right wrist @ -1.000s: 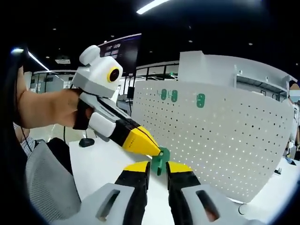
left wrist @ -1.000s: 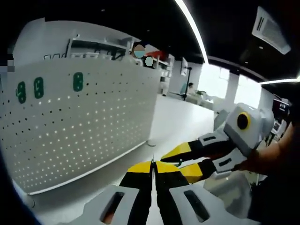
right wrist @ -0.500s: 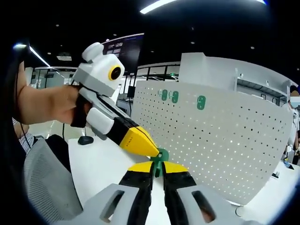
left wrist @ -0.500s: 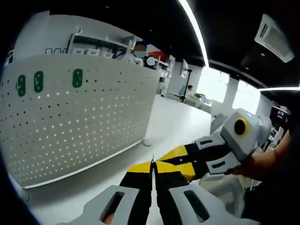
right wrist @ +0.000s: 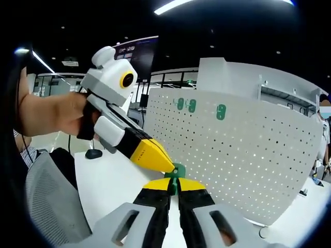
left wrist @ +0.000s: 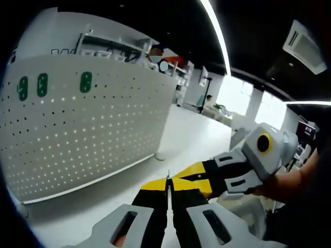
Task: Insert the hook assembly into the mounting plate slot until the hook locks in place.
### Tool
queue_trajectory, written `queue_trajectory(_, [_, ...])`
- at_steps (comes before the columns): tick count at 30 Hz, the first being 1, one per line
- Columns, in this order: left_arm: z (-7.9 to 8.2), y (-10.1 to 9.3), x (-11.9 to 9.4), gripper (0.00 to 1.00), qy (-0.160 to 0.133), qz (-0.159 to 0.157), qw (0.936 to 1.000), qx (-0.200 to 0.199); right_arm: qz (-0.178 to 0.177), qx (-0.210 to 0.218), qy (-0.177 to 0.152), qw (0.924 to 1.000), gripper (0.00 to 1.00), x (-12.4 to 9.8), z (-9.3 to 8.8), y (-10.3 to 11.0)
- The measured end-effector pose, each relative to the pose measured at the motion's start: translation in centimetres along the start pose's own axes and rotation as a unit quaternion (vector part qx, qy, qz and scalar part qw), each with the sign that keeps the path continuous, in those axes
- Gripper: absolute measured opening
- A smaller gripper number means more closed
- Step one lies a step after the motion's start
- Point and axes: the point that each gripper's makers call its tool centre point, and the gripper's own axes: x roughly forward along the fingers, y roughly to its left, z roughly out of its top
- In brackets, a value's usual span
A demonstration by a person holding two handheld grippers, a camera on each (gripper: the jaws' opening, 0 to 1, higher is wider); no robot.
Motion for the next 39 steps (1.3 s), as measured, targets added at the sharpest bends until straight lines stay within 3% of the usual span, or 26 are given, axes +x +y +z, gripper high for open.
queue_trajectory(17, [0.0,0.2,-0.3,0.01,-0.012,-0.002,0.9998,-0.015,-0.001,0.024,0.004,0.9997,0.02,0.1,0.2,-0.1])
queue_trajectory(24, [0.4,0.0,-0.7,0.02,-0.023,-0.007,0.9997,0.003,-0.003,0.033,0.001,0.9994,0.02,0.2,0.7,-0.2])
queue_trajectory(33, [0.7,-0.5,-1.4,0.1,-0.043,-0.015,0.9988,0.016,-0.007,0.034,0.001,0.9994,0.02,0.3,0.9,-0.4])
queue_trajectory(39, [0.9,-0.5,-1.9,0.2,-0.057,-0.01,0.9978,0.033,-0.008,0.035,0.003,0.9994,0.02,0.3,1.1,-0.4])
